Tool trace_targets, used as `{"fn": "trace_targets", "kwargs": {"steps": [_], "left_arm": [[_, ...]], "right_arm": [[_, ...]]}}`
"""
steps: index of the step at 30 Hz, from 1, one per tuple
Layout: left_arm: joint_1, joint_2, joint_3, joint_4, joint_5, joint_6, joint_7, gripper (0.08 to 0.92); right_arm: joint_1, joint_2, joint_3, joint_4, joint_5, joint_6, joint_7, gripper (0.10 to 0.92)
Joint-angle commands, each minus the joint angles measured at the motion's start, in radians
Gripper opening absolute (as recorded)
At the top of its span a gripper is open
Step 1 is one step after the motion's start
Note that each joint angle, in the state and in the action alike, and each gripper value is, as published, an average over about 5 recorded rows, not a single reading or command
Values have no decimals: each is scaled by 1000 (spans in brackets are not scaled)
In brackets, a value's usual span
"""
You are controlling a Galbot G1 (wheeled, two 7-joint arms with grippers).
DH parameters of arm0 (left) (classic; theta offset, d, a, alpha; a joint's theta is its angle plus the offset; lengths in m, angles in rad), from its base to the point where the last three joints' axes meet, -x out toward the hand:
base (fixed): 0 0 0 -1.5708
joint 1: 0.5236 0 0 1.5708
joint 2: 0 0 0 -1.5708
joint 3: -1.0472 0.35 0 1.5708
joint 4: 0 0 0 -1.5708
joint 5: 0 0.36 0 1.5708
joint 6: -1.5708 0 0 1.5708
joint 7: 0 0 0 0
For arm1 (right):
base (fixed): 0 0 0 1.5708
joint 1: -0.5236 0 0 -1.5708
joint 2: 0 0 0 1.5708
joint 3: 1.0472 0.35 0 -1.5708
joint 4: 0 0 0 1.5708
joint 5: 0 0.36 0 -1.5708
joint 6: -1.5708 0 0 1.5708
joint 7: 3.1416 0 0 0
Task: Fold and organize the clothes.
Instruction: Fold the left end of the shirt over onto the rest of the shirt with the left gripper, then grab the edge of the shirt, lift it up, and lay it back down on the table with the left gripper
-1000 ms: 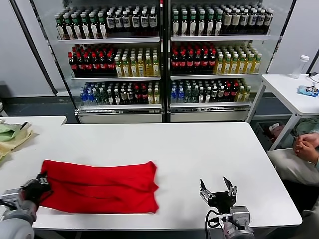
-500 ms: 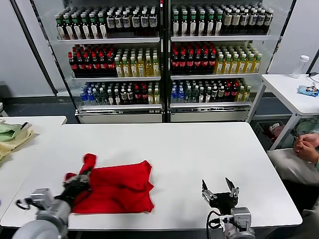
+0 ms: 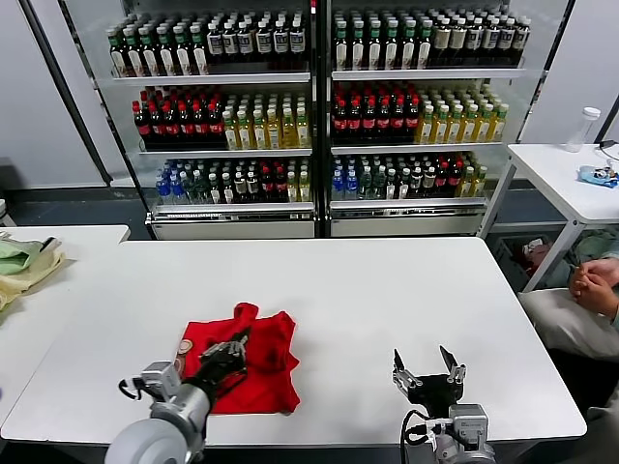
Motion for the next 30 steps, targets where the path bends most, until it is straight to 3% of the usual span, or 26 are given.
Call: {"fn": "trace_targets", "kwargs": {"steps": [1,6,11,15,19,25,30], "left_arm": [[-70,-75,124,55,59,-48,-20,117],[-50,-59,79,-10,87,-125,15,248],[14,21,-90,-57,170,-177,20,378],[98,82,-227,74,290,-194,-8,508],[146,85,-260,195,298,-169,-20,620],[142,54,-216,230,286,-140,-18,783],[116,56,-207,252,267,-137,-14,820]], "right_arm": [[0,1,-1,2,-2,0,0,823],[4,3,-7,3,-2,0,-1,823],[13,2,-14,2,-1,0,-3,823],[25,8,-24,-6,-1,0,-5,823],[39,6,-27,-22,1,0,-7,823],[46,4,-25,-27,0,0,-7,823],[33,8,-23,-23,-6,0,-7,823]]}}
